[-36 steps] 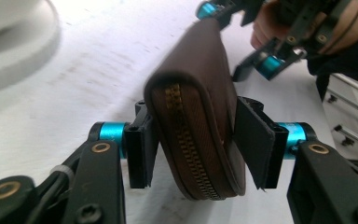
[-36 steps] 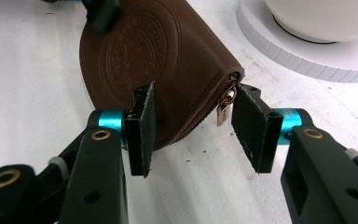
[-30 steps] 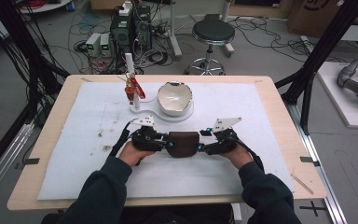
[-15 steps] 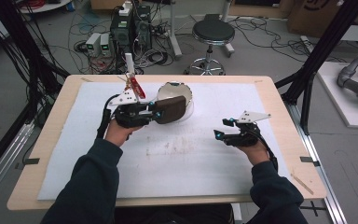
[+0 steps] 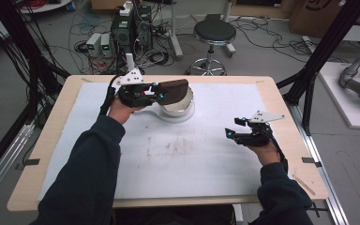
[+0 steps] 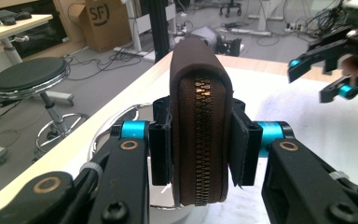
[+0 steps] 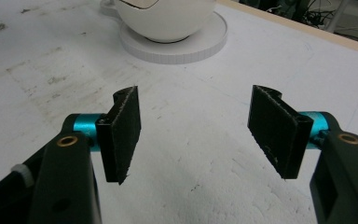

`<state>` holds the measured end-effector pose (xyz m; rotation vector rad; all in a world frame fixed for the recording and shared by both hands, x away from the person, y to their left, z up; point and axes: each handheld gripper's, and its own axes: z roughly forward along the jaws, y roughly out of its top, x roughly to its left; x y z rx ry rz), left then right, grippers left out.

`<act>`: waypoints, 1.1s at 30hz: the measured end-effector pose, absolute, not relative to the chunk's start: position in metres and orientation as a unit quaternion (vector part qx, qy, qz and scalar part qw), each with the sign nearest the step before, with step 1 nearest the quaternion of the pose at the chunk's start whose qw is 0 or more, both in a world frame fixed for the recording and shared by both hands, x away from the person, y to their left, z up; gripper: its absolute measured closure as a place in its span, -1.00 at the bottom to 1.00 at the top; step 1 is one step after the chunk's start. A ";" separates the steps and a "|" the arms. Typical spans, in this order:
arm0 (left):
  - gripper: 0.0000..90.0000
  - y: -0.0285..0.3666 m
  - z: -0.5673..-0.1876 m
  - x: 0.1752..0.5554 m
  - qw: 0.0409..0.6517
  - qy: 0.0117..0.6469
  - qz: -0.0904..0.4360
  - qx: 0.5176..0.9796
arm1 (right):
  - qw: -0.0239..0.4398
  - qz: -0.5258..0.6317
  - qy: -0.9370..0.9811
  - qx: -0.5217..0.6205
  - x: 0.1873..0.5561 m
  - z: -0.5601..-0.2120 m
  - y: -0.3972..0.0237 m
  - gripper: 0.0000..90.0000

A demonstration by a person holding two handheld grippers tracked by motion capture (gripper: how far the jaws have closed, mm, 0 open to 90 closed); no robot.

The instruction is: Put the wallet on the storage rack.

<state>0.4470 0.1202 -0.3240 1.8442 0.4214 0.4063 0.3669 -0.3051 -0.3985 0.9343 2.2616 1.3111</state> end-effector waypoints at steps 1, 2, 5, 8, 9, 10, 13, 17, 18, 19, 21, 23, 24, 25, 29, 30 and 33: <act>0.45 0.119 -0.325 0.450 0.566 0.181 0.173 0.786 | 0.183 0.467 0.800 0.331 0.367 -0.398 -0.305 -0.22; 0.45 0.119 -0.327 0.452 0.564 0.181 0.174 0.787 | 0.184 0.466 0.800 0.331 0.367 -0.398 -0.306 -0.22; 0.45 0.118 -0.334 0.458 0.549 0.184 0.183 0.795 | 0.184 0.467 0.798 0.334 0.366 -0.398 -0.308 -0.22; 0.45 0.117 -0.339 0.463 0.548 0.181 0.186 0.795 | 0.185 0.468 0.796 0.336 0.367 -0.398 -0.310 -0.22; 0.45 0.115 -0.342 0.464 0.549 0.178 0.186 0.795 | 0.184 0.468 0.796 0.336 0.367 -0.398 -0.310 -0.22; 0.45 0.114 -0.343 0.466 0.547 0.175 0.187 0.797 | 0.184 0.468 0.796 0.336 0.367 -0.398 -0.310 -0.22; 0.45 0.108 -0.347 0.471 0.537 0.164 0.187 0.806 | 0.182 0.467 0.798 0.335 0.367 -0.399 -0.309 -0.22; 0.45 0.102 -0.349 0.481 0.524 0.158 0.186 0.816 | 0.180 0.463 0.801 0.334 0.367 -0.400 -0.308 -0.22; 0.45 0.100 -0.350 0.483 0.526 0.159 0.183 0.815 | 0.179 0.464 0.801 0.333 0.367 -0.400 -0.308 -0.22; 0.45 0.100 -0.351 0.485 0.524 0.158 0.183 0.816 | 0.180 0.463 0.801 0.334 0.367 -0.400 -0.309 -0.22; 0.45 0.100 -0.356 0.489 0.521 0.162 0.179 0.818 | 0.179 0.462 0.801 0.337 0.367 -0.401 -0.309 -0.22; 0.45 0.101 -0.361 0.492 0.511 0.168 0.177 0.824 | 0.177 0.463 0.800 0.338 0.367 -0.402 -0.311 -0.22; 0.44 0.101 -0.363 0.493 0.510 0.171 0.175 0.825 | 0.178 0.464 0.799 0.338 0.367 -0.402 -0.312 -0.22; 0.43 0.101 -0.364 0.494 0.515 0.178 0.170 0.821 | 0.178 0.463 0.799 0.340 0.366 -0.402 -0.312 -0.22; 0.20 0.098 -0.367 0.496 0.512 0.210 0.164 0.817 | 0.178 0.462 0.799 0.342 0.366 -0.403 -0.314 -0.21; 0.13 0.098 -0.368 0.496 0.509 0.218 0.162 0.817 | 0.179 0.462 0.799 0.341 0.366 -0.403 -0.314 -0.21; -0.03 0.102 -0.367 0.496 0.519 0.241 0.153 0.805 | 0.178 0.462 0.800 0.339 0.365 -0.403 -0.313 -0.21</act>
